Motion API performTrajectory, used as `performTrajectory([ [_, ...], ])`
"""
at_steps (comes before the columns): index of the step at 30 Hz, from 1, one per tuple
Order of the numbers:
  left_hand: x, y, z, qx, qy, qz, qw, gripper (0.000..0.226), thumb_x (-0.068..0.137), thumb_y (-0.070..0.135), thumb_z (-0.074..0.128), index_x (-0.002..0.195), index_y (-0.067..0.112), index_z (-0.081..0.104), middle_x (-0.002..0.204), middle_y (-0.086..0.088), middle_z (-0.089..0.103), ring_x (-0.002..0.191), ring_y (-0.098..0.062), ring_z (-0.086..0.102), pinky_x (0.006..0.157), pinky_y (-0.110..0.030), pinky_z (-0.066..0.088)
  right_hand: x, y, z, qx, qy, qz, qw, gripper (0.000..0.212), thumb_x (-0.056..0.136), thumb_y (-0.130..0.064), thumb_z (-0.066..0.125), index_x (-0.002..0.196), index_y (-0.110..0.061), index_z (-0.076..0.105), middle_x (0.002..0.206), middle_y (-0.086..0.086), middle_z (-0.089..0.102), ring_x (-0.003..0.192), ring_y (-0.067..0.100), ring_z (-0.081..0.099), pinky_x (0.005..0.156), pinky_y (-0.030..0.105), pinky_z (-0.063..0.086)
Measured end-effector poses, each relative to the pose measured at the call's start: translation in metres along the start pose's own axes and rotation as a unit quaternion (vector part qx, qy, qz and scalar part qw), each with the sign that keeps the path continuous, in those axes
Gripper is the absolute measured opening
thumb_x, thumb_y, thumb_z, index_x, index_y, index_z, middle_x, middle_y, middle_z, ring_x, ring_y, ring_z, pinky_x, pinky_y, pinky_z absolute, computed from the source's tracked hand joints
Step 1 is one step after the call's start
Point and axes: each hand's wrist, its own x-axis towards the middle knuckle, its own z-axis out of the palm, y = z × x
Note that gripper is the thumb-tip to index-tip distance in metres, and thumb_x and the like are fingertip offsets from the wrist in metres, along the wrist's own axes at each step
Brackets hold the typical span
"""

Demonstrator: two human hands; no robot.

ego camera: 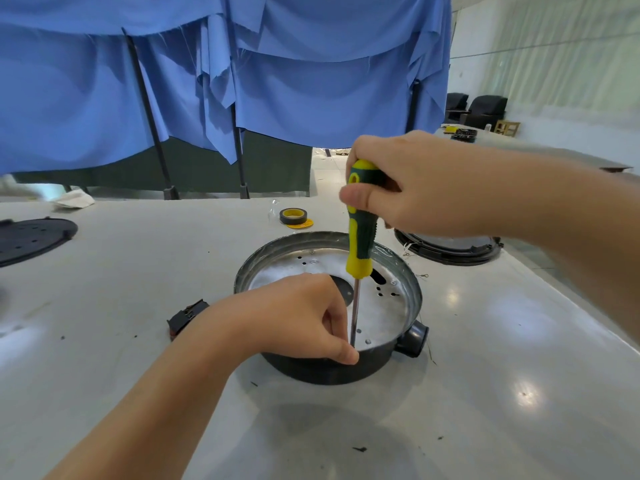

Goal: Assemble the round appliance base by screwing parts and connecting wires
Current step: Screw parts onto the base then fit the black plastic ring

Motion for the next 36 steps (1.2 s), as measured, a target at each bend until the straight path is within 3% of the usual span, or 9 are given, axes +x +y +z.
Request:
performTrajectory([
  [4,0.000,0.000,0.000,0.006,-0.001,0.001,1.000,0.020,0.078,0.046,0.073,0.079,0.026,0.075,0.074,0.014,0.070,0.070,0.004,0.060,0.054,-0.007,0.042,-0.001,-0.003,0.007,-0.086,0.079,0.032,0.993,0.049,0.088,-0.063,0.040,0.069,-0.019,0.037,0.062,0.001,0.044,0.052,0.016,0.038,0.048,0.031,0.026],
  [10,-0.001,0.001,0.000,0.006,0.000,-0.001,1.000,0.021,0.078,0.046,0.073,0.078,0.026,0.075,0.071,0.014,0.069,0.065,0.005,0.058,0.051,-0.007,0.040,-0.001,-0.004,0.020,-0.098,0.168,0.078,0.978,0.049,0.086,-0.065,0.041,0.069,-0.019,0.038,0.061,-0.001,0.044,0.053,0.015,0.041,0.047,0.029,0.027],
  [15,0.002,0.003,0.004,-0.001,0.022,0.012,1.000,0.022,0.077,0.047,0.074,0.075,0.026,0.074,0.066,0.018,0.065,0.064,0.008,0.056,0.049,-0.004,0.038,-0.007,0.002,0.034,0.132,0.108,0.076,0.982,0.045,0.079,-0.071,0.050,0.076,-0.026,0.047,0.061,-0.009,0.052,0.055,0.003,0.049,0.052,0.020,0.039],
  [17,0.005,0.007,0.009,-0.001,0.040,0.020,0.999,0.022,0.077,0.048,0.073,0.075,0.026,0.074,0.063,0.022,0.063,0.062,0.009,0.055,0.048,-0.004,0.037,-0.009,0.006,0.038,0.255,0.067,0.062,0.963,0.035,0.083,-0.059,0.057,0.082,-0.025,0.055,0.071,-0.013,0.064,0.065,-0.001,0.060,0.061,0.014,0.049],
  [19,0.007,0.011,0.014,-0.011,0.053,0.029,0.998,0.020,0.078,0.046,0.073,0.078,0.026,0.075,0.064,0.023,0.064,0.063,0.009,0.057,0.047,-0.005,0.037,-0.011,0.010,0.043,0.364,0.060,0.060,0.927,0.031,0.087,-0.045,0.060,0.094,-0.015,0.058,0.084,0.000,0.072,0.073,0.008,0.069,0.063,0.019,0.057],
  [26,-0.004,0.019,0.010,-0.037,-0.042,0.035,0.998,0.030,0.075,0.044,0.077,0.102,0.031,0.071,0.087,0.020,0.070,0.078,0.010,0.062,0.069,-0.007,0.049,-0.015,0.032,0.027,0.467,0.261,0.085,0.841,0.033,0.081,-0.050,0.058,0.090,-0.018,0.053,0.077,0.005,0.071,0.069,0.019,0.073,0.060,0.028,0.059],
  [28,-0.009,0.015,0.002,0.001,-0.065,0.014,0.998,0.035,0.074,0.043,0.079,0.105,0.035,0.068,0.087,0.023,0.067,0.079,0.009,0.061,0.071,-0.012,0.051,-0.016,0.043,0.021,0.436,0.305,0.100,0.840,0.037,0.084,-0.053,0.058,0.090,-0.017,0.053,0.066,-0.001,0.070,0.061,0.016,0.071,0.054,0.023,0.056],
  [33,-0.018,0.009,-0.004,0.109,-0.045,-0.034,0.992,0.012,0.079,0.025,0.071,0.090,0.030,0.070,0.077,0.016,0.066,0.060,0.010,0.057,0.044,-0.005,0.039,-0.020,0.077,0.046,0.351,0.183,0.242,0.886,0.044,0.077,-0.064,0.057,0.097,-0.025,0.052,0.063,-0.003,0.070,0.044,0.006,0.063,0.041,0.018,0.048],
  [36,-0.018,0.011,-0.002,0.152,-0.029,-0.042,0.987,0.008,0.081,0.019,0.065,0.081,0.025,0.070,0.082,0.009,0.069,0.068,-0.001,0.061,0.050,-0.011,0.041,-0.026,0.099,0.081,0.281,0.121,0.324,0.895,0.042,0.077,-0.066,0.056,0.088,-0.025,0.051,0.079,0.004,0.068,0.063,0.017,0.069,0.059,0.036,0.059],
])
